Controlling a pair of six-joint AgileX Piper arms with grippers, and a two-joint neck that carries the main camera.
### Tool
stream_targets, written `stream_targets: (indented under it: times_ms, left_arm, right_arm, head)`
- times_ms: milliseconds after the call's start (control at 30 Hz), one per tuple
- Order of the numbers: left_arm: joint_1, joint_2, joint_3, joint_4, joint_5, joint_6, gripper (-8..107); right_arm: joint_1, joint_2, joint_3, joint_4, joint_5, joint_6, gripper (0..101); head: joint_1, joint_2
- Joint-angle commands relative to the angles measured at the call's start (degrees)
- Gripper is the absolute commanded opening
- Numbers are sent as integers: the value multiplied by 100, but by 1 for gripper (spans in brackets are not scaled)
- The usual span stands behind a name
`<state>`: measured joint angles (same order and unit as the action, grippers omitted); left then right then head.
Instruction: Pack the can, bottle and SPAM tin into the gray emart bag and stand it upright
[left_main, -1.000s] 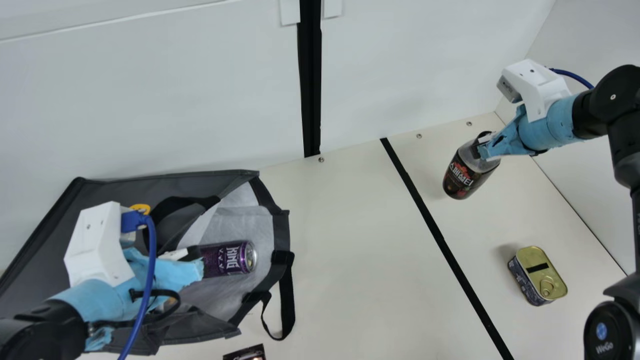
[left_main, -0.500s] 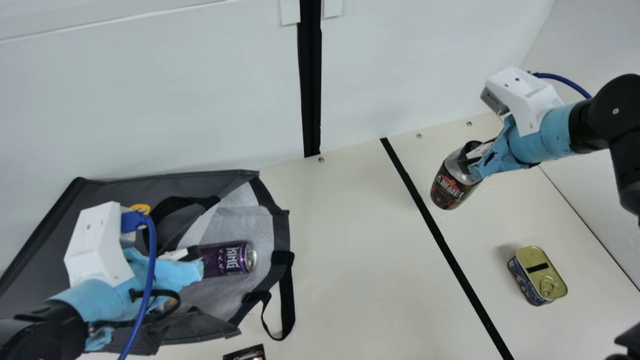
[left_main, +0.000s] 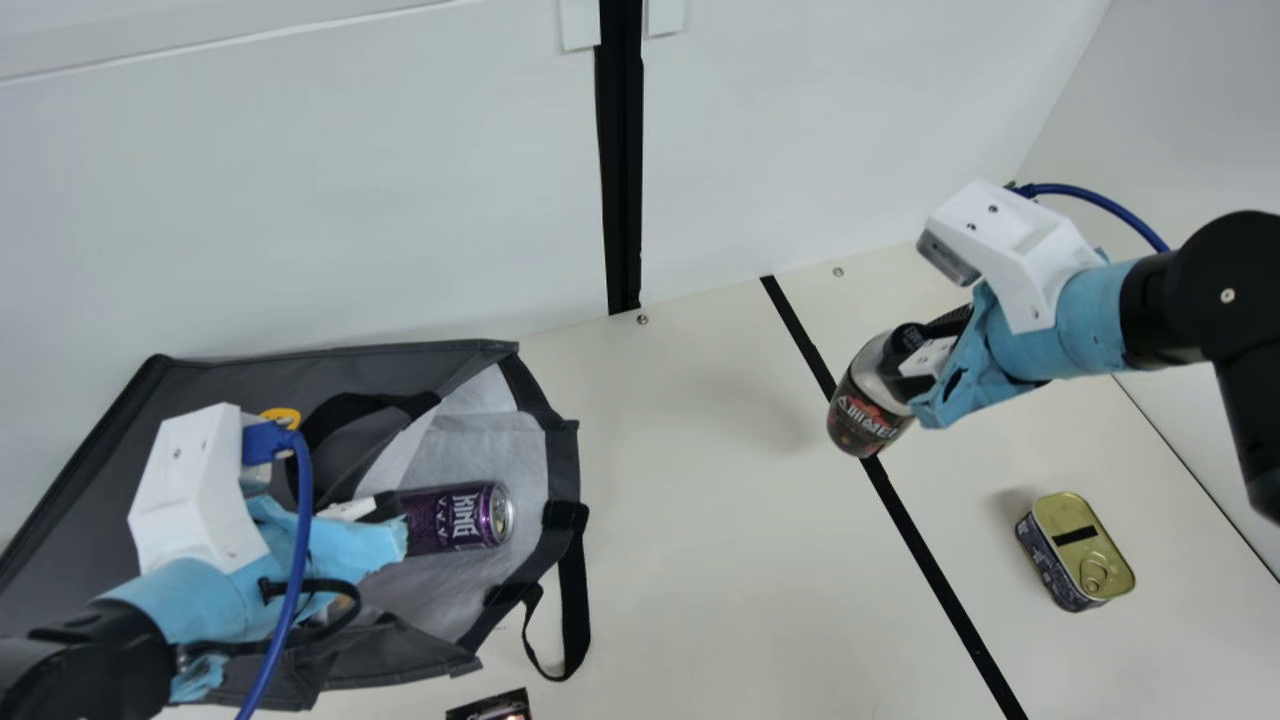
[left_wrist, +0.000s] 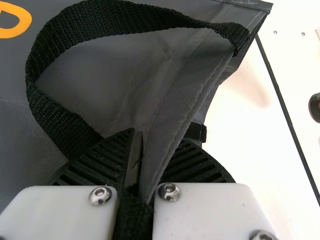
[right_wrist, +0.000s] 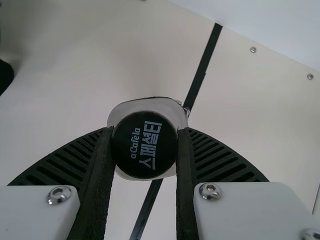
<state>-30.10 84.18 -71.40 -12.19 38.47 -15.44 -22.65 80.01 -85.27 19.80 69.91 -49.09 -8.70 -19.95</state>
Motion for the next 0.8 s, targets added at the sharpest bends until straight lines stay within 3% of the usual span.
stream_targets:
  times_ms: [0, 767]
  left_arm:
    - [0, 0, 0, 0, 0, 0, -8]
    - [0, 0, 0, 0, 0, 0, -8]
  right_arm:
    - [73, -114, 106, 2, -1, -22, 0]
    - [1286, -1199, 986, 146, -1, 256, 0]
  head:
    - [-130, -5]
    - [-130, -5]
